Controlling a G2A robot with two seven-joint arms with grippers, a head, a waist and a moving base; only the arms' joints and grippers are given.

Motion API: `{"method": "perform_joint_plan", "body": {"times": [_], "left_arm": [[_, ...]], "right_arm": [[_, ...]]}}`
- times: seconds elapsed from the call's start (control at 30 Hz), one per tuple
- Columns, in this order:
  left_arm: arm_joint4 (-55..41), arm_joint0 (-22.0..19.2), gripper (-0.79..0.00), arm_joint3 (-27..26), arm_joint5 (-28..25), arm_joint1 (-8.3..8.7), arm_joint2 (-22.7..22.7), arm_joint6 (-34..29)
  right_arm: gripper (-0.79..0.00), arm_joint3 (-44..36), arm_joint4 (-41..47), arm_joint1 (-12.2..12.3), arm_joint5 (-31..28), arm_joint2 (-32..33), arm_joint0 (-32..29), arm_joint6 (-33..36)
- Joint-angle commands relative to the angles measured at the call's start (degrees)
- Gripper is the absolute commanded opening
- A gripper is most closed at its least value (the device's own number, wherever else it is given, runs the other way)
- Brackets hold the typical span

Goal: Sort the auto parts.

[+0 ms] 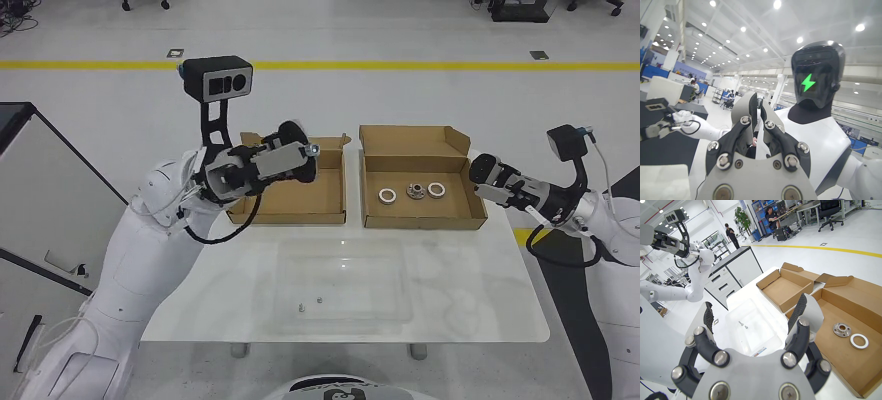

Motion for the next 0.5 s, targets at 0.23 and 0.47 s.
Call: {"method": "perform_joint_plan", "body": {"times": [0.23, 0.47], "left_arm": [[17.0, -1.0, -0.785, 1.4, 10.6, 0.24, 0.1, 1.8], [31.1, -3.7, -0.785, 2.0, 21.7, 0.71, 1.7, -2.5]], "right_arm": [[0.000, 0.0, 0.0, 0.0, 0.0, 0.0, 0.0, 0.0], [0.000, 0.0, 0.0, 0.0, 0.0, 0.0, 0.0, 0.0]]}}
